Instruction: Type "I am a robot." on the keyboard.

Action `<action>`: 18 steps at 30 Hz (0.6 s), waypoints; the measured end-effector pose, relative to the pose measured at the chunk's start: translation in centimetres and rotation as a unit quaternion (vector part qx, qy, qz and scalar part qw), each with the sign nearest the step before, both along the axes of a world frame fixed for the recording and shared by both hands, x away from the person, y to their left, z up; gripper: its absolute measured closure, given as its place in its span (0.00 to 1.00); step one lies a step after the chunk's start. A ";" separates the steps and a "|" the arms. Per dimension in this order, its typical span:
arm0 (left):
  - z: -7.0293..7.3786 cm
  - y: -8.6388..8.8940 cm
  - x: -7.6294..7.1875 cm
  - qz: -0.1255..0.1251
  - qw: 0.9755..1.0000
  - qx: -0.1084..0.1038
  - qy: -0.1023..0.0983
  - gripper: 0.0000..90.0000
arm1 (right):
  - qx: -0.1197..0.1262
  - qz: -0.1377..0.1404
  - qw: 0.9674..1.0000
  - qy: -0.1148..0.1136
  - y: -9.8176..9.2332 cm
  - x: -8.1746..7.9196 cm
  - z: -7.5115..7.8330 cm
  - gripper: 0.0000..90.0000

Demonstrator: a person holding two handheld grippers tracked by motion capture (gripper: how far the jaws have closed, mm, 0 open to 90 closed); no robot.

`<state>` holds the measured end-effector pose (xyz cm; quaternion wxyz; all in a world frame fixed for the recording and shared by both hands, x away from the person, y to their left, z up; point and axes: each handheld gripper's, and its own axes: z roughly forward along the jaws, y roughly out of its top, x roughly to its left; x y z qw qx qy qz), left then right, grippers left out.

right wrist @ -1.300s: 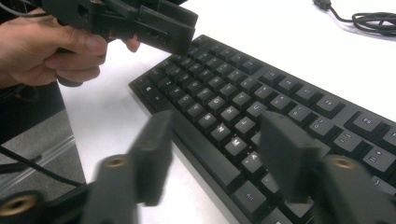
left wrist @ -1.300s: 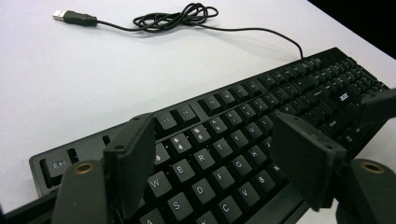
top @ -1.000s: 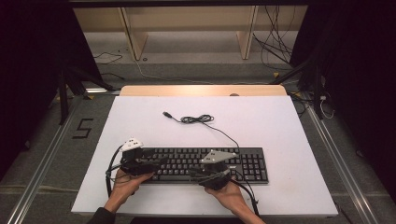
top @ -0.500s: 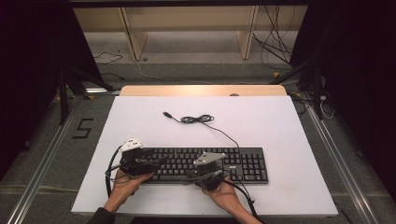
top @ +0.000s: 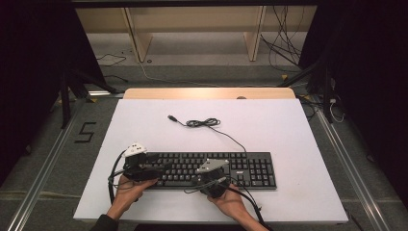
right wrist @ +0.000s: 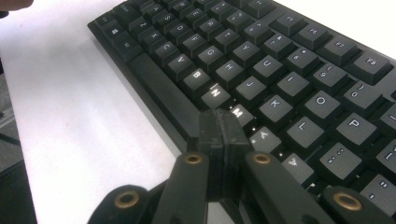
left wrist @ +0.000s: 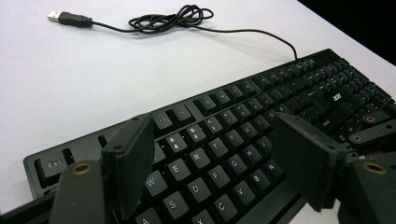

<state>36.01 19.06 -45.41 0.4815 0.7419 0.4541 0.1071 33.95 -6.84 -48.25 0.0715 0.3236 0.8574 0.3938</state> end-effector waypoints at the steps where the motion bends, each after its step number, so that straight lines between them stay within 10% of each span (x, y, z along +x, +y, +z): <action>1: 0.0 0.0 0.0 0.000 1.000 0.000 0.000 0.33 | 0.000 0.000 1.000 0.000 0.0 0.0 0.0 1.00; 18: 0.0 0.0 0.1 0.003 1.000 0.003 0.002 0.36 | 0.071 -0.021 0.997 0.004 -2.1 0.1 1.8 0.81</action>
